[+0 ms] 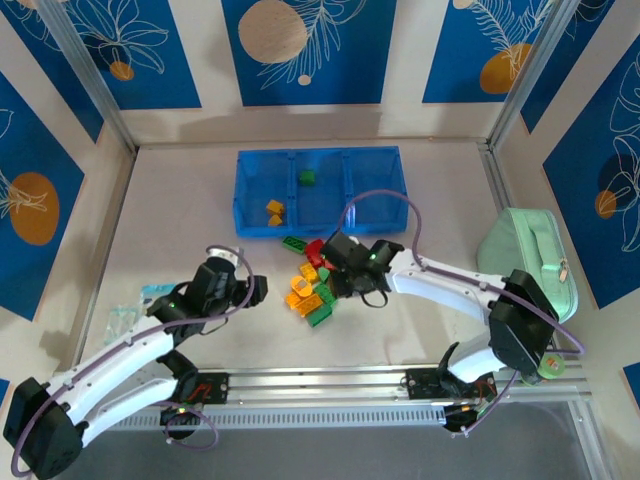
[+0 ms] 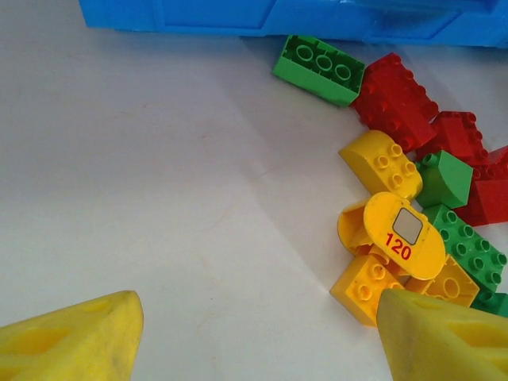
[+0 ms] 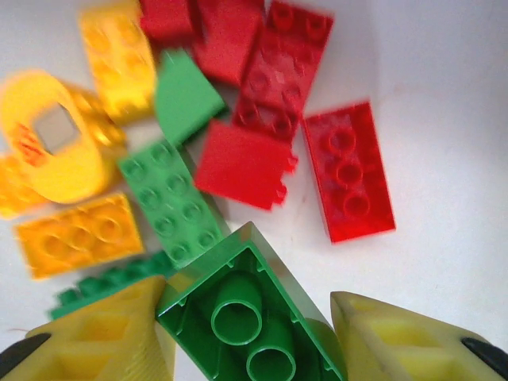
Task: Sort the legos into containers by color
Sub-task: Pick up the lego from the bottom-center of the table, then place the lego in the container.
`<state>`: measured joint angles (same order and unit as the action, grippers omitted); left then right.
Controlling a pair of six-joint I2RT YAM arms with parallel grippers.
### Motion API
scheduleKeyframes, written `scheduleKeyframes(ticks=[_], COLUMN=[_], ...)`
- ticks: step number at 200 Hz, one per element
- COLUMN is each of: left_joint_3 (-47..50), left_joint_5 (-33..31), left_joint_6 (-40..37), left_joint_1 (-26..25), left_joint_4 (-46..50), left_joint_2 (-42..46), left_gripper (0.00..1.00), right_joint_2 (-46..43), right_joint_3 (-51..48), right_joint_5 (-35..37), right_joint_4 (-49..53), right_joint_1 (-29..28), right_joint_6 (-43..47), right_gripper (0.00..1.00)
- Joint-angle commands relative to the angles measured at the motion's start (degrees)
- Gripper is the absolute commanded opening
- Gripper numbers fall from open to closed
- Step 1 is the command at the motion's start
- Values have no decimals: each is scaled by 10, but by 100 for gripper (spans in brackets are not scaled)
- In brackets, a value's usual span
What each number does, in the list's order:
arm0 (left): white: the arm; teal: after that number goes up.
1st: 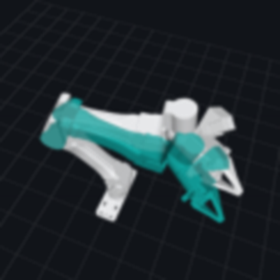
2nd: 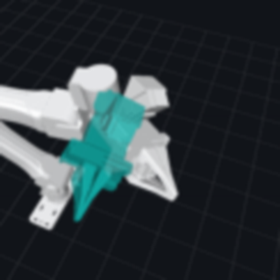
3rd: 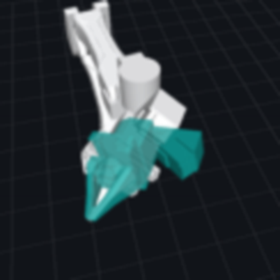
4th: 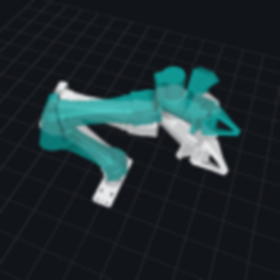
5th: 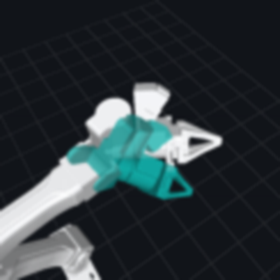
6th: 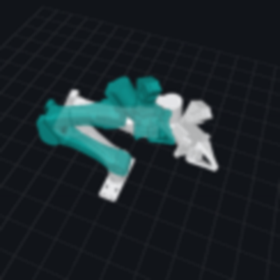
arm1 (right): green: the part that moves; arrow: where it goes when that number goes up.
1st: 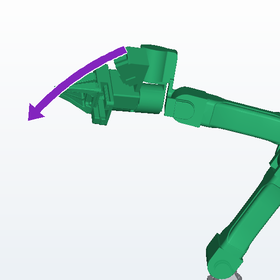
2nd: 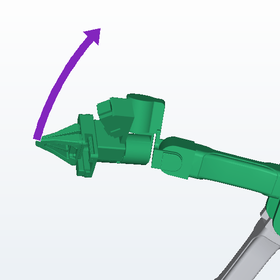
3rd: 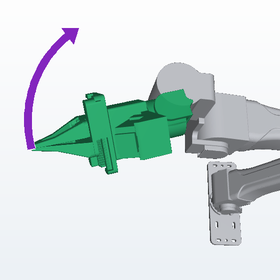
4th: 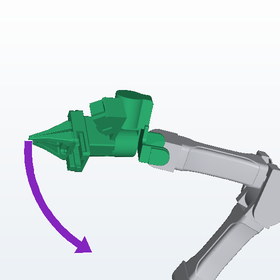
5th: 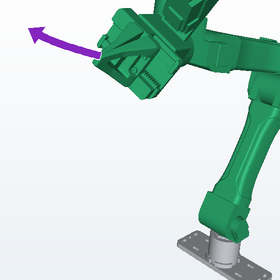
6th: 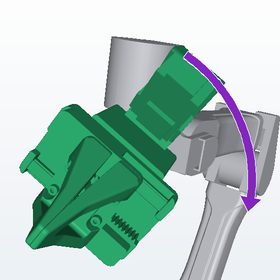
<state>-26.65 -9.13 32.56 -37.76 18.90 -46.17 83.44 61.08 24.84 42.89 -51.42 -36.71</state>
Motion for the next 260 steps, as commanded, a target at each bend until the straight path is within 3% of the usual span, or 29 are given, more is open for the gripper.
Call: scheduleKeyframes(ticks=[1, 56, 147, 156, 171, 187, 217, 239, 260], left_joint_3=[10, 26, 22, 21, 20, 17, 12, 7, 6], left_joint_5=[-10, 6, 14, 13, 12, 16, 26, 28, 28], left_joint_6=[0, 15, 21, 22, 25, 24, 15, 9, 3], left_joint_1=[-3, -5, -12, -13, -14, -17, -28, -42, -58], left_joint_4=[15, 33, 73, 77, 80, 78, 63, 57, 44], left_joint_2=[9, 43, 77, 80, 84, 84, 69, 49, 30], left_gripper=[77, 77, 77, 77, 76, 76, 76, 76, 73], right_joint_2=[6, 159, 449, 473, 506, 518, 448, 347, 238], right_joint_3=[60, 255, 647, 684, 748, 800, 740, 606, 443], right_joint_5=[-30, -91, -110, -112, -105, -82, -66, -68, -117], right_joint_4=[2, 10, 120, 135, 163, 189, 160, 90, 7], right_joint_1=[48, 138, 190, 194, 197, 195, 174, 156, 147], right_joint_6=[37, 100, 139, 139, 136, 135, 145, 153, 157], right_gripper=[38, 38, 41, 48, 77, 91, 92, 93, 92])
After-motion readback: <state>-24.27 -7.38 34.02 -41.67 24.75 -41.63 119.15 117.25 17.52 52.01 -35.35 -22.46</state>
